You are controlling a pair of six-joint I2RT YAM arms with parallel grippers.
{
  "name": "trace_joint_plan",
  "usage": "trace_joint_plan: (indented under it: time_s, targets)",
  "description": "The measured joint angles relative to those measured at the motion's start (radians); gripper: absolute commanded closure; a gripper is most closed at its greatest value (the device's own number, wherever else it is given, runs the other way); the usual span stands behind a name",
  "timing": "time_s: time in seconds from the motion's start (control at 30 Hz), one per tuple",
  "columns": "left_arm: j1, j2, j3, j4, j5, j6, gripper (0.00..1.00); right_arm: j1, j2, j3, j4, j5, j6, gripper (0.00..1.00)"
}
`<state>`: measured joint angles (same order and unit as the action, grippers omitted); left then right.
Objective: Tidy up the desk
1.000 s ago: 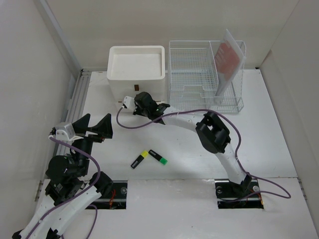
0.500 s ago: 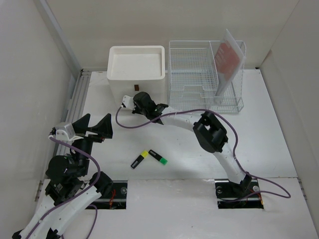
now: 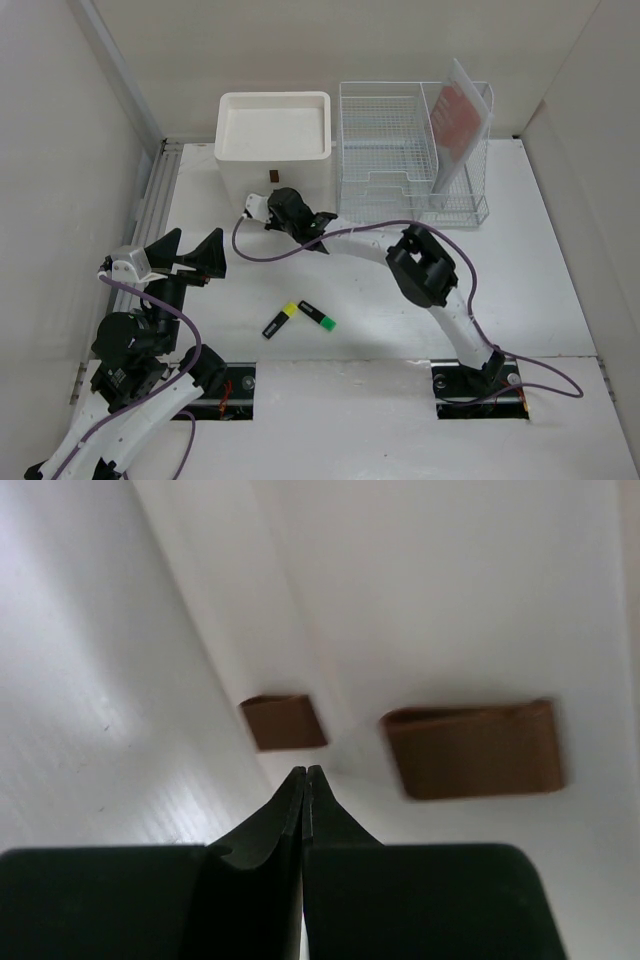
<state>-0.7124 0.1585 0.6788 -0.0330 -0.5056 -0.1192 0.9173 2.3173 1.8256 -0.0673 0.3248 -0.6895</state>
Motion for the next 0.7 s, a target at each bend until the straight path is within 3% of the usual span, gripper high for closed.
trace_joint_plan:
  time_s: [0.2,0.27,0.33,0.43,0.6,0.7]
  targets:
    - [0.0,0.0,-0.002,0.0,0.0,0.0,0.02,0.01,-0.108,-0.185,-0.021,-0.076,0.016,0.99]
    - [0.0,0.0,-0.005,0.001,0.0,0.0,0.04,0.023,-0.164,-0.212,-0.071,-0.12,0.035,0.78]
    - [0.0,0.0,-0.009,0.003,0.0,0.0,0.05,0.037,-0.229,-0.227,-0.112,-0.157,0.053,0.48]
    - [0.0,0.003,-0.014,0.008,0.0,0.0,0.05,0.05,-0.361,-0.25,-0.175,-0.24,0.074,0.28]
    - [0.0,0.032,-0.017,0.014,0.001,0.001,0.06,0.048,-0.552,-0.263,-0.297,-0.488,0.132,0.31]
    - [0.0,0.041,-0.018,0.014,0.001,0.001,0.06,0.046,-0.613,-0.352,-0.3,-0.61,0.204,0.31]
